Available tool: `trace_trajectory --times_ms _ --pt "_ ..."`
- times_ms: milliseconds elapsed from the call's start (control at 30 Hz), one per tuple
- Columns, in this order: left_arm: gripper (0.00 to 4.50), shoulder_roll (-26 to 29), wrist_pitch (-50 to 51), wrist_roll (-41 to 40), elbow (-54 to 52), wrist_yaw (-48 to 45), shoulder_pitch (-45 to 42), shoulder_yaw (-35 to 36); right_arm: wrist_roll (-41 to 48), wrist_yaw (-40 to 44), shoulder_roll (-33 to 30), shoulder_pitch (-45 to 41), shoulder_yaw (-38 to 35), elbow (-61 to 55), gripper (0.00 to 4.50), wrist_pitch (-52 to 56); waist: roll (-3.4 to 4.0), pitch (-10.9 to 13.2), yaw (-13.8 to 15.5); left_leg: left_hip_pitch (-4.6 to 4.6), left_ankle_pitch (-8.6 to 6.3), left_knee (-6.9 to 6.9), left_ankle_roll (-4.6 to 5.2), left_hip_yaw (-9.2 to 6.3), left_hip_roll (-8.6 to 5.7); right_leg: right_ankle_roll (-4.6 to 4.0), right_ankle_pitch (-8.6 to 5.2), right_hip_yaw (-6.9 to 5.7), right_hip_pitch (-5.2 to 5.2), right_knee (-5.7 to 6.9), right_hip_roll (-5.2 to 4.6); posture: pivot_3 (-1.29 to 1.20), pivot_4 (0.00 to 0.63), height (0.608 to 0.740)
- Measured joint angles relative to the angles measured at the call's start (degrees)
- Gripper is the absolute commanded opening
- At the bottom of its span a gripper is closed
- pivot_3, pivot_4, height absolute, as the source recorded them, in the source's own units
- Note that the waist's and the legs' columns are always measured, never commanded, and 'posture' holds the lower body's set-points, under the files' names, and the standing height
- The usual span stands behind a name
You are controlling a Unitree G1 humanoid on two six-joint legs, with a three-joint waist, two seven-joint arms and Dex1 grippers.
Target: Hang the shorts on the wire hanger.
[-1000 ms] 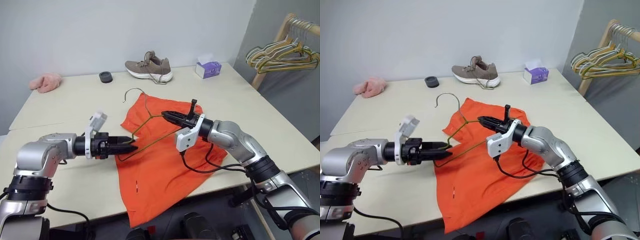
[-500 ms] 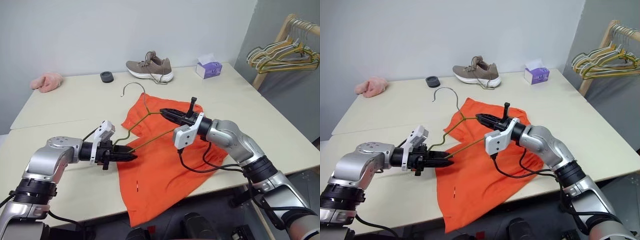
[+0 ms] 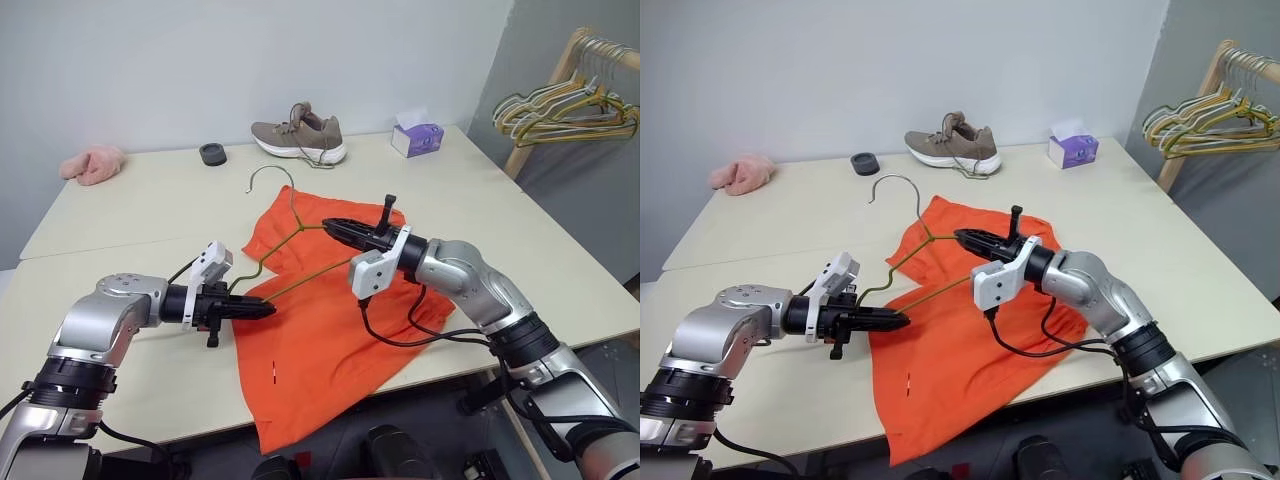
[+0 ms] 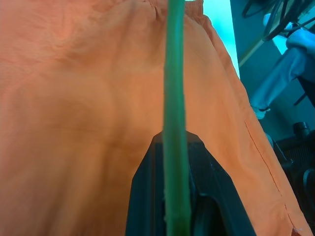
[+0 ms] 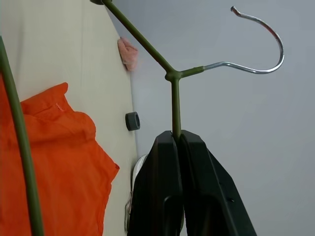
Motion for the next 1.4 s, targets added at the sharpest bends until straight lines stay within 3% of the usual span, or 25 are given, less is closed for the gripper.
trace_trajectory --times_ms 33,233,400,433,700,1067,1167,1400 --pt "0.00 -0.05 -0.02 0.03 -0.06 0.10 -0.01 0.00 0.63 0.66 -0.22 0.63 -0.02 -0.73 0.69 0.26 0.00 0.00 0.01 0.00 0.00 0.00 0.00 0.00 0.01 0.00 0.00 -0.01 0.00 0.00 0.00 -0.23 0.058 0.740" --pt "0.00 -0.12 -2.30 2.14 -0.04 1.86 0.00 -0.04 8.24 9.00 -2.74 5.32 -0.96 -8.64 2.68 6.35 0.00 0.00 0.06 0.00 0.00 0.02 0.00 0.00 0.00 0.01 0.00 0.00 0.01 -0.01 -0.01 -0.23 0.058 0.740" --pt "0.00 -1.60 -10.43 6.85 1.00 5.63 -0.06 -0.10 19.27 17.07 -4.90 7.77 -6.78 -18.11 4.44 22.50 -0.01 0.00 0.19 -0.01 0.00 0.02 0.00 -0.02 0.02 0.00 0.00 -0.04 0.02 -0.02 -0.19 -0.24 0.055 0.740" --pt "0.00 -1.61 -13.05 8.51 1.66 6.36 -0.08 -0.37 21.27 18.76 -5.80 8.26 -7.95 -19.56 4.48 26.47 -0.01 0.00 0.25 -0.01 0.00 0.01 0.00 -0.02 0.02 0.00 0.00 -0.04 0.02 -0.03 -0.20 -0.24 0.053 0.740" --pt "0.00 -1.09 -30.89 17.76 3.50 6.59 -1.33 -2.64 31.82 28.57 -15.35 11.36 -13.19 -29.48 4.48 53.17 0.00 0.00 0.26 -0.01 0.00 0.00 0.00 0.05 0.03 0.02 -0.01 -0.01 0.00 -0.05 -0.23 -0.25 0.051 0.740" --pt "0.00 -1.16 -35.13 20.15 4.04 4.39 -2.21 -4.30 29.08 33.79 -16.67 5.33 -2.23 -26.27 4.48 58.15 0.00 0.00 -0.16 -0.03 -0.01 0.00 0.01 0.21 0.04 0.25 -0.19 0.07 -0.06 -0.05 -0.19 -0.24 0.040 0.740" --pt "0.00 -1.30 -34.77 20.12 3.50 4.08 -2.30 -4.32 28.73 35.67 -15.94 4.31 1.55 -24.80 3.90 59.81 -0.01 -0.01 -0.14 -0.05 -0.01 0.00 0.01 0.18 0.05 0.26 -0.19 0.05 -0.07 -0.05 -0.20 -0.24 0.038 0.740" --pt "0.00 -1.30 -34.92 20.21 2.49 3.73 -2.30 -4.38 26.62 37.52 -15.18 2.34 4.63 -20.88 1.46 61.61 -0.01 -0.01 -0.09 -0.04 -0.01 0.01 0.01 0.15 0.05 0.26 -0.18 0.03 -0.07 -0.03 -0.21 -0.24 0.038 0.740"
